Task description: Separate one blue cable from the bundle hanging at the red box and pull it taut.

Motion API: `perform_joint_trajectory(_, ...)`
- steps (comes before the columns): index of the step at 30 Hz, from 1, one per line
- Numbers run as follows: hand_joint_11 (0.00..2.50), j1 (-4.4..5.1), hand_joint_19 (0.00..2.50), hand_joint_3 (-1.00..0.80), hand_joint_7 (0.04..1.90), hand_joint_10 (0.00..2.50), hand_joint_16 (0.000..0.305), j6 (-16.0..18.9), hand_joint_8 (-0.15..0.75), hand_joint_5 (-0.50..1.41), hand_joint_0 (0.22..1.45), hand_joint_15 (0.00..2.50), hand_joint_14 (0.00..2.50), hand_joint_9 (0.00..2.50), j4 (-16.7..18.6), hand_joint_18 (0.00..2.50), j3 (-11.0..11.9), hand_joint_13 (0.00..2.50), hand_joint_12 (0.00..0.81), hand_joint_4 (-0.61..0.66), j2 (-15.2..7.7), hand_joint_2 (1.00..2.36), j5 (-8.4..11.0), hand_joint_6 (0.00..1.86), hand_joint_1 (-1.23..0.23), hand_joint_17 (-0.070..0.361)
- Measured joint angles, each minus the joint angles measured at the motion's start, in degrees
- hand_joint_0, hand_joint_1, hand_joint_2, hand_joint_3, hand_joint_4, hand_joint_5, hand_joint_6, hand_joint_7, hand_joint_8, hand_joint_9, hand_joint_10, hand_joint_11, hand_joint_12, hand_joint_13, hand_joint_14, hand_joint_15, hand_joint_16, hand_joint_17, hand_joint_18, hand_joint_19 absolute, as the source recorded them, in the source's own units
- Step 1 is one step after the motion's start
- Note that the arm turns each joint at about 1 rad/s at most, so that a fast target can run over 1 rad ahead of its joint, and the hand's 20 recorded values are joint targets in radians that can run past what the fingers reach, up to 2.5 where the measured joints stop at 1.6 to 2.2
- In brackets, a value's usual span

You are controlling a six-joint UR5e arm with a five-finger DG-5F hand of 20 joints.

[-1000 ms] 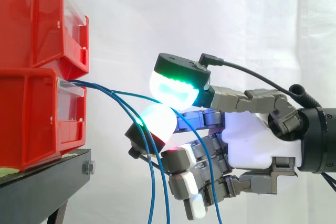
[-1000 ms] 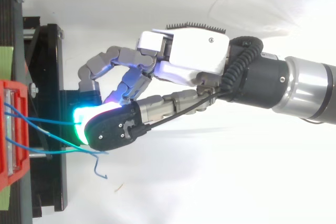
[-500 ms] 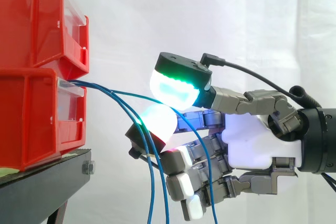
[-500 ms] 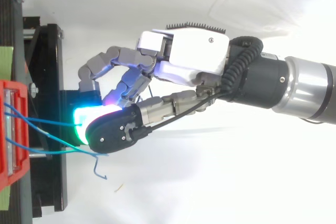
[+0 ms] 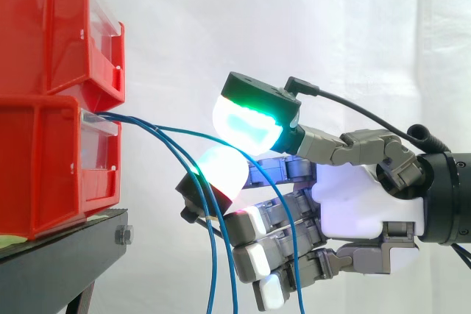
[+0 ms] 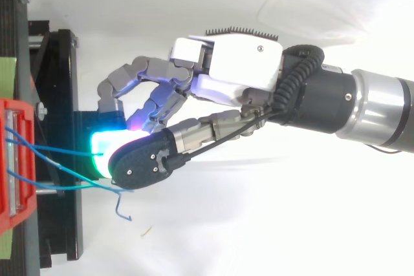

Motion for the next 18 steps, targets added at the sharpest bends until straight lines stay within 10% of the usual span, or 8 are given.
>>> perform_joint_trajectory(18,1.51,0.03,0.64,-0.50,1.08,0.01,0.042,0.0,0.253,-0.22,0.79,1.08,0.03,1.16,0.0,0.88,0.0,1.20,0.347,-0.19,0.0,1.00,-0.06,0.91,-0.73,0.094)
